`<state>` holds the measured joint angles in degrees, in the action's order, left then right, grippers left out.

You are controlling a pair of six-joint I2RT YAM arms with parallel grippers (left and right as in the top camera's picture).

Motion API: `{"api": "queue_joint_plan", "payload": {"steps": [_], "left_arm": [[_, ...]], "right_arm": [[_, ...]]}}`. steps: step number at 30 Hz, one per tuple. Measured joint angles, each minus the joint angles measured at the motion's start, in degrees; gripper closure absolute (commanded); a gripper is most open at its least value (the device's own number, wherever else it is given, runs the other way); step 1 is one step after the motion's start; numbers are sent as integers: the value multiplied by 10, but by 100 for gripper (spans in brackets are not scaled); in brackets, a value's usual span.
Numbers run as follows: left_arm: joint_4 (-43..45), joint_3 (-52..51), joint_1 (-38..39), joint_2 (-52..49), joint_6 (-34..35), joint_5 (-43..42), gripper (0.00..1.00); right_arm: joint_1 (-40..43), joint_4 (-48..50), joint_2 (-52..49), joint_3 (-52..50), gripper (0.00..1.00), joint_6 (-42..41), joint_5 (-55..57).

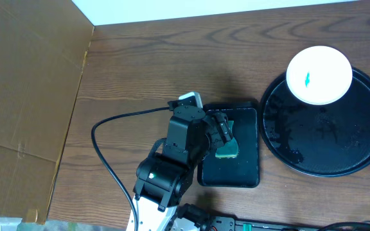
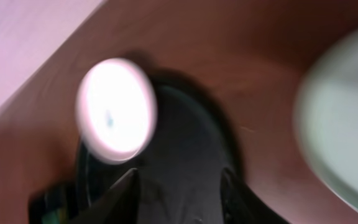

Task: Clean dirty plates on tray and stack at the side

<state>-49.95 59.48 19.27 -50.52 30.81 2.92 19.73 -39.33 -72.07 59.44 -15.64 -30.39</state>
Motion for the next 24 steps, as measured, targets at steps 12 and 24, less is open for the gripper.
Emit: {"api": "queue_joint_plan", "payload": {"steps": [12,24], "left_arm": [[0,0,0,0,0,0,19],[0,0,0,0,0,0,19]], "right_arm": [[-298,176,-92,1,31,78,278],[-299,388,-313,1,53,92,351]]}}
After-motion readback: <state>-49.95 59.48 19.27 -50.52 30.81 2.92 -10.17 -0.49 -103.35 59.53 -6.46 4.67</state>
